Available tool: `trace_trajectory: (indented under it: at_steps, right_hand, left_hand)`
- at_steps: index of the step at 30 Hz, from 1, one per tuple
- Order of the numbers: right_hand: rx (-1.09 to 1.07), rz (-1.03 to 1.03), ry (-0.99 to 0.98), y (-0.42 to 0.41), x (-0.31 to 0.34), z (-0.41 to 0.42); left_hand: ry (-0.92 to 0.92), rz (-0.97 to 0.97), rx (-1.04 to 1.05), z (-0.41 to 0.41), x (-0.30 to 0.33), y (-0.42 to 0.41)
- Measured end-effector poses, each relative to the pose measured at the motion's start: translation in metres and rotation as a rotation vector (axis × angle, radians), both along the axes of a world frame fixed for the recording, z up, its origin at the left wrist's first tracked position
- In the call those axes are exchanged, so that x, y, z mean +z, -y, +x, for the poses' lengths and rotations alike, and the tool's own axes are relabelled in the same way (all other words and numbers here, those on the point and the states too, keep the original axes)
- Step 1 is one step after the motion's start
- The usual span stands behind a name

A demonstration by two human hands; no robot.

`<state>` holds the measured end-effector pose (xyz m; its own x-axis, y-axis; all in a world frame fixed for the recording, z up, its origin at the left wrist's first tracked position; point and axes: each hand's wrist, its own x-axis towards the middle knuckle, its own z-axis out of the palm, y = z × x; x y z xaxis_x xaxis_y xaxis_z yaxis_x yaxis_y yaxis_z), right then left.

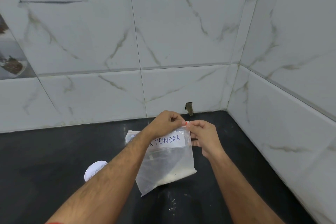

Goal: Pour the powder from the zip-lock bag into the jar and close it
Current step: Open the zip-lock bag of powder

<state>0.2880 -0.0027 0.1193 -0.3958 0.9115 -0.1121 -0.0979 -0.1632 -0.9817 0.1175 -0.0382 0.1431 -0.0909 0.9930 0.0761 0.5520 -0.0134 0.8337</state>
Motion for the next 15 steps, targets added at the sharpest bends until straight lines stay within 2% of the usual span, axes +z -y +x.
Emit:
trace_trajectory:
  at_steps: [15]
  right_hand:
    - [-0.125,0.023,0.043,-0.005,-0.014,-0.016]
  left_hand:
    - [-0.039,-0.016,0.019,-0.01,-0.012,0.005]
